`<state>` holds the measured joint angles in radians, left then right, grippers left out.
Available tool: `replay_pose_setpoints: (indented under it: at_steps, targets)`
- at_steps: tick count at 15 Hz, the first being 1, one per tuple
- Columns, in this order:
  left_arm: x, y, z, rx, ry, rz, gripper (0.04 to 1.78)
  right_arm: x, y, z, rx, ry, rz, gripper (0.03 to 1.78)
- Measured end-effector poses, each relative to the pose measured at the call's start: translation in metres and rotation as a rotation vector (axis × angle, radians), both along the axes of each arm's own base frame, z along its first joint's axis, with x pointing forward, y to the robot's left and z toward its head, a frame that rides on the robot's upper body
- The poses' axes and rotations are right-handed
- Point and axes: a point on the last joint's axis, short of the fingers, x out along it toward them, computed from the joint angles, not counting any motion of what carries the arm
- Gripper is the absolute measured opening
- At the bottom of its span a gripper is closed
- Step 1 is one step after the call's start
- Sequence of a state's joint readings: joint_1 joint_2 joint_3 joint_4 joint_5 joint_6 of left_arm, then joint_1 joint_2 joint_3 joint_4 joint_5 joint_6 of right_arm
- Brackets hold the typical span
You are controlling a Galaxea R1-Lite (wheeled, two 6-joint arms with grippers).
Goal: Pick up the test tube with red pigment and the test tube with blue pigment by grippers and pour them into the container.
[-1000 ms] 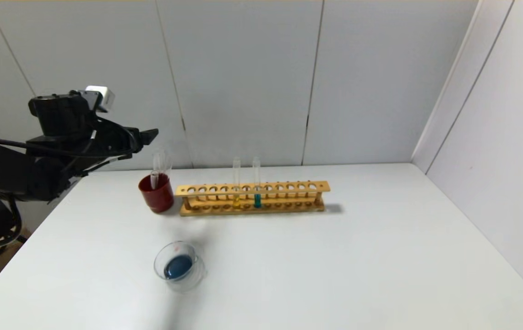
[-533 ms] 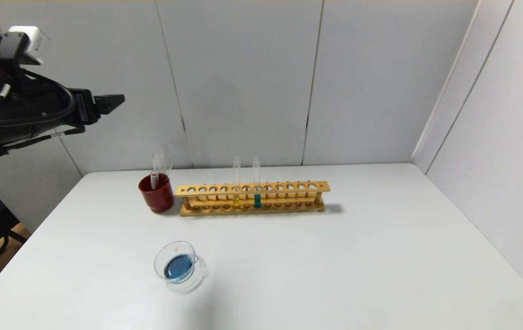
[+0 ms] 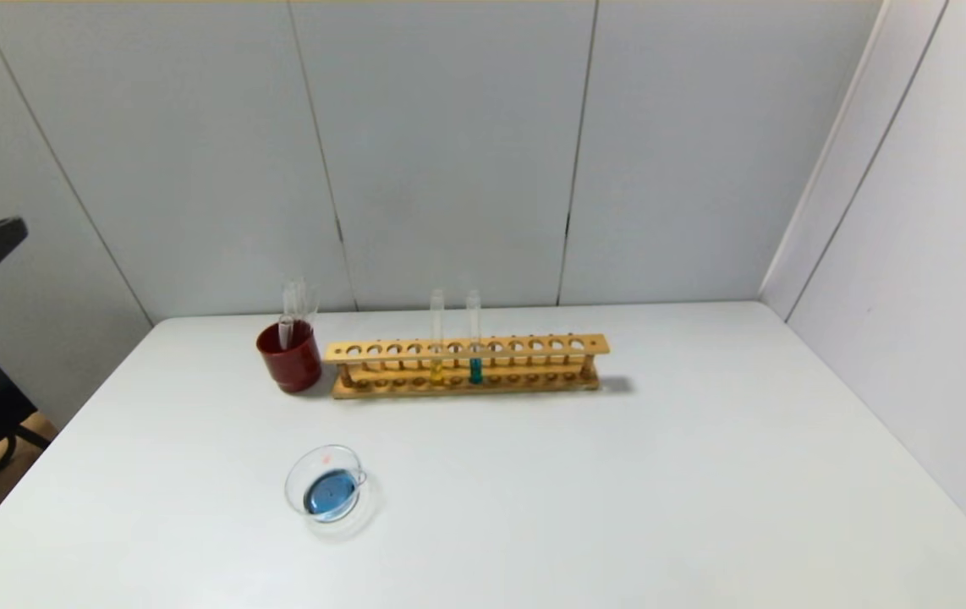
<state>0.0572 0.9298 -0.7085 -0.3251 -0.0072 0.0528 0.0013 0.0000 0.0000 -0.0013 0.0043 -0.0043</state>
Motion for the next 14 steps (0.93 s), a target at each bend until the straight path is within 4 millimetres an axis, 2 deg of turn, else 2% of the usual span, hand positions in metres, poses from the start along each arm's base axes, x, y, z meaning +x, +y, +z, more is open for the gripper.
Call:
replay_pose_setpoints:
  at_steps: [4,8,10,11,14]
  targets:
    - [-0.080,-0.004,-0.031,0.000,-0.055,0.012,1.75,0.000,0.000,0.000,0.000,0.000,0.000,1.75]
    - [-0.144,-0.008,-0.077,0.012,-0.136,-0.048,1.75,0.000,0.000,0.000,0.000,0.000,0.000,1.75]
    - [-0.160,-0.008,-0.102,0.018,-0.182,-0.074,1.75,0.000,0.000,0.000,0.000,0.000,0.000,1.75]
    - [-0.161,-0.008,-0.115,0.017,-0.189,-0.078,1.75,0.000,0.000,0.000,0.000,0.000,0.000,1.75]
    - [-0.150,-0.007,-0.150,0.041,-0.185,-0.071,1.75,0.000,0.000,0.000,0.000,0.000,0.000,1.75]
